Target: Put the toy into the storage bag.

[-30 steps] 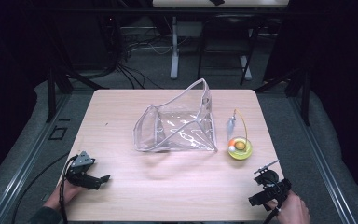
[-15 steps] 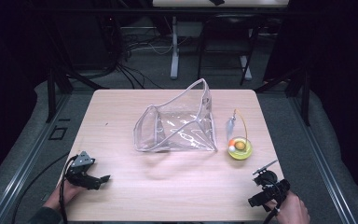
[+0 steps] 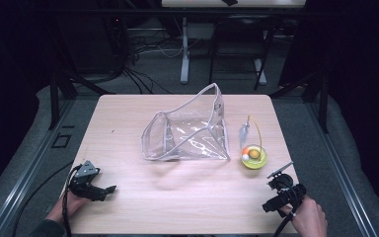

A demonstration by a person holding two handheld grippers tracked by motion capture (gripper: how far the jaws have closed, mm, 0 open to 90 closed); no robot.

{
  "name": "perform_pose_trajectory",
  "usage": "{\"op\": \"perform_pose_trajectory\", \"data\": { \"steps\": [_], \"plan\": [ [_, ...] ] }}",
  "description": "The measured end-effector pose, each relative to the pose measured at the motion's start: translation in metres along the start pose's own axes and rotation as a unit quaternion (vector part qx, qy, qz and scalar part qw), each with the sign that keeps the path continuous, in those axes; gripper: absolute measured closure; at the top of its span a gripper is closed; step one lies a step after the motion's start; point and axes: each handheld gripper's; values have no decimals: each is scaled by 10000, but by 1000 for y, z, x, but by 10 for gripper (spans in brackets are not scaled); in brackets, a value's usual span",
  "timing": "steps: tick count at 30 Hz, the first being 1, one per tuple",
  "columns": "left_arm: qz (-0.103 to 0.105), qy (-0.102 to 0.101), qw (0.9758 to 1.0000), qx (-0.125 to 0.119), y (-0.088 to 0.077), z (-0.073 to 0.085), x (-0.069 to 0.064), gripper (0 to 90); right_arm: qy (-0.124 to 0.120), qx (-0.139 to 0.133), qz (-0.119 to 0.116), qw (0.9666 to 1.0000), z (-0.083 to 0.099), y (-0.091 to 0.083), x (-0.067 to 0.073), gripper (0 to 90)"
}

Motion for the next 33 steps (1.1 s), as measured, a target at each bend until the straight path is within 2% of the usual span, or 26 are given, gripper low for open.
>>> {"op": "perform_pose_trajectory", "data": {
  "steps": [1,2,7,8,9,11,13,14,18,23,27,32,33],
  "plan": [
    [0,0,10000,0,0,0,0,0,82,-116,39,9999,0,0,2,63],
    [1,6,10000,-1,0,0,0,0,-5,-8,11,10000,-2,-3,0,63],
    [-2,0,10000,-1,0,0,0,0,-89,9,16,10000,-5,-8,2,63],
    [-1,7,10000,1,0,0,0,0,-42,-86,16,10000,-4,-7,3,63],
    [-1,2,10000,0,0,0,0,0,-121,20,23,9999,-5,-9,1,63],
    [-1,0,10000,1,0,0,0,0,-106,58,0,9999,-6,-11,1,64],
    [-1,6,10000,1,0,0,0,0,25,-90,-34,10000,-7,-10,2,64],
    [0,6,10000,2,0,0,0,0,-122,49,2,9999,-8,-13,0,64],
    [-1,0,10000,0,0,0,0,0,-171,130,31,9998,-13,-15,-1,65],
    [0,5,10000,1,0,0,0,0,-157,107,106,9998,-21,-16,-4,65],
    [0,1,10000,1,0,0,0,0,-185,130,80,9997,-27,-19,-6,65],
    [-2,4,10000,1,0,0,0,0,-69,70,30,9999,-33,-21,-7,62],
    [0,7,10000,2,0,0,0,0,-154,155,54,9997,-38,-25,-8,61]
  ]
}}
Point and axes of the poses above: each handheld gripper's, and its own axes: y roughly forward along the jaws, z roughly out of its underside, x roughly to its left
